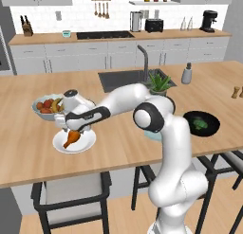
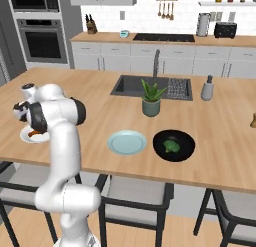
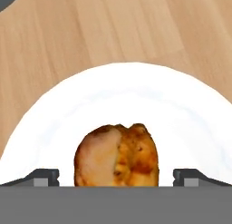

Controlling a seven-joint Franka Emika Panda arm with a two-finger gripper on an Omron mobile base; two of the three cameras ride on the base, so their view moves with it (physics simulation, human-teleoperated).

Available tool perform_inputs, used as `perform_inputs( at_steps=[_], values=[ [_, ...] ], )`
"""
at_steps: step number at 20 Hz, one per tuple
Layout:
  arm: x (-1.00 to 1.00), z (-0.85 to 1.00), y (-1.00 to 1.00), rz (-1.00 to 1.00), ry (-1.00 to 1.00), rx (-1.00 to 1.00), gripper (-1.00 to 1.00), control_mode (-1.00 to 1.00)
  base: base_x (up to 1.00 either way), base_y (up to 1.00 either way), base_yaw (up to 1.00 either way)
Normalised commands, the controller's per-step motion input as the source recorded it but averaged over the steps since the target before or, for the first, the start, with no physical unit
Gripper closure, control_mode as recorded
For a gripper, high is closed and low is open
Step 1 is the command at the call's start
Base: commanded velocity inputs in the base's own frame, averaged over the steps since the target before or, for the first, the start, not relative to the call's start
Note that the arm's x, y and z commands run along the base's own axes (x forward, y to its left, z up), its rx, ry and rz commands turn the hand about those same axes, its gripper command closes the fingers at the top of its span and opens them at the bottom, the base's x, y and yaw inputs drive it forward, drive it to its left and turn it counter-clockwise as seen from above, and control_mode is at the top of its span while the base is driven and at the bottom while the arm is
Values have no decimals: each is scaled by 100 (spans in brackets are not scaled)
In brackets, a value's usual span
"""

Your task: Pick the chicken drumstick and broccoli from their plates and place them in the bowl. Then put the bowl in the fridge.

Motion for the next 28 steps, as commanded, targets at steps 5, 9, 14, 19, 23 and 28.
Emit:
perform_inputs(
  at_steps=[5,9,14,19,23,28],
  values=[
    [0,-6,-2,0,14,0,-100,-100,0,0,0],
    [-3,-13,-14,0,5,0,-100,-100,0,0,0],
    [-12,-23,-8,0,2,0,-100,-100,0,0,0],
    [-7,-22,0,0,3,0,-100,-100,0,0,0],
    [-1,-20,0,0,2,0,100,-100,0,0,0],
    [0,-18,0,0,1,0,100,-100,0,0,0]
  ],
)
